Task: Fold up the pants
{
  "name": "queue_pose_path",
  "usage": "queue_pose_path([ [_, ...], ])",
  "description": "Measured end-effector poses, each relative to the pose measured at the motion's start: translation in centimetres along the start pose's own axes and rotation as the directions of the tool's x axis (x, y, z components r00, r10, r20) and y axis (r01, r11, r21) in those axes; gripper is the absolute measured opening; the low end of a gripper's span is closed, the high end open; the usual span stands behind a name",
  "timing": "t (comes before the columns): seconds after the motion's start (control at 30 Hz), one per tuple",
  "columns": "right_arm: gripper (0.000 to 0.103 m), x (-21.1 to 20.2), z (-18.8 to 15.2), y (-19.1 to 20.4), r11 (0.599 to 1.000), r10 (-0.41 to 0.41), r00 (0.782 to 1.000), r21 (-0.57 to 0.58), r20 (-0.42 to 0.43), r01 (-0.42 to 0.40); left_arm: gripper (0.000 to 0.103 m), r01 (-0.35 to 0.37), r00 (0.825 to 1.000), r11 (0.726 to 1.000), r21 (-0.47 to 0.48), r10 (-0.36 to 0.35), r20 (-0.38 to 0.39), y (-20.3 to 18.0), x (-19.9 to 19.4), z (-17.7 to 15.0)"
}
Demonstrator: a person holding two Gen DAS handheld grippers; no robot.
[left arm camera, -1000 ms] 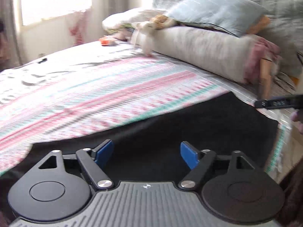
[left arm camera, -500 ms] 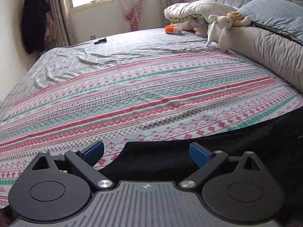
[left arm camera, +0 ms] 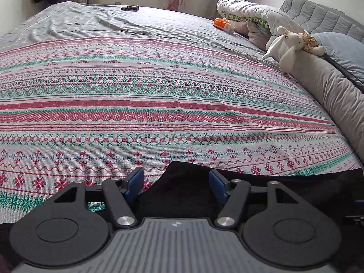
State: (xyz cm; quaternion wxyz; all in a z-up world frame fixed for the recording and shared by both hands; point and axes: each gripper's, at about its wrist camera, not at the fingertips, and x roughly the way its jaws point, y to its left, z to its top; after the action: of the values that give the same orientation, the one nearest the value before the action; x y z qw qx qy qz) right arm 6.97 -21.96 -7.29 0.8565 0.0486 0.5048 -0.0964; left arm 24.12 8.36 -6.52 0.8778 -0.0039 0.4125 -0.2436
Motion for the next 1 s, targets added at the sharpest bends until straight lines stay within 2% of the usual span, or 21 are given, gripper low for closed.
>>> queue_pose_path([
  [0.03,0.085,0.2,0.0,0.0,1.000,-0.005,1.000,-0.001,-0.003,0.005,0.070,0.003,1.000,1.000,-0.003,-0.003,0.004,-0.1,-0.1,0.0],
  [0.07,0.088,0.2,-0.1,-0.1,1.000,-0.009,1.000,0.001,-0.002,0.009,0.051,0.004,1.000,1.000,-0.002,-0.004,0.001,-0.2,-0.1,-0.1],
  [0.13,0.091,0.5,-0.1,-0.2,1.000,-0.013,1.000,0.007,0.001,0.013,0.036,-0.019,1.000,1.000,0.012,0.019,0.005,-0.7,-0.2,-0.4],
  [0.2,0.094,0.6,-0.2,-0.4,1.000,-0.013,1.000,0.018,0.002,0.012,0.032,-0.027,0.998,0.999,0.032,0.025,0.054,-1.1,-0.9,-1.0],
  [0.3,0.096,0.7,-0.3,-0.7,0.999,-0.006,1.000,0.041,0.000,0.006,0.031,-0.035,0.989,0.999,-0.004,0.035,0.144,-0.9,-2.0,-1.5],
  [0.4,0.098,0.8,-0.4,-0.9,0.999,-0.004,1.000,0.053,0.005,0.003,0.031,-0.090,0.982,0.996,-0.008,0.090,0.167,-1.1,-1.9,-1.6],
  [0.5,0.099,0.8,-0.5,-0.8,0.999,-0.010,1.000,0.052,0.013,0.009,0.036,-0.187,0.974,0.982,0.041,0.179,0.136,-1.9,-0.4,-2.0],
  [0.57,0.099,0.7,-0.5,-0.8,0.999,-0.006,1.000,0.052,0.016,0.005,0.047,-0.225,0.967,0.973,0.051,0.216,0.139,-2.5,-0.4,-2.1],
  [0.8,0.099,-0.7,-1.5,-1.2,1.000,0.023,0.999,-0.011,0.049,-0.023,0.075,-0.226,0.971,0.971,0.076,0.218,0.097,-4.8,-4.5,-2.8],
  [0.87,0.100,-1.5,-2.0,-1.3,0.998,0.060,0.996,-0.031,0.062,-0.058,0.083,-0.224,0.972,0.971,0.088,0.216,0.092,-5.8,-5.9,-3.7],
  [1.0,0.100,-3.1,-3.4,-0.9,0.980,0.181,0.979,-0.096,0.096,-0.172,0.089,-0.214,0.976,0.970,0.117,0.206,0.076,-7.8,-8.6,-5.9],
])
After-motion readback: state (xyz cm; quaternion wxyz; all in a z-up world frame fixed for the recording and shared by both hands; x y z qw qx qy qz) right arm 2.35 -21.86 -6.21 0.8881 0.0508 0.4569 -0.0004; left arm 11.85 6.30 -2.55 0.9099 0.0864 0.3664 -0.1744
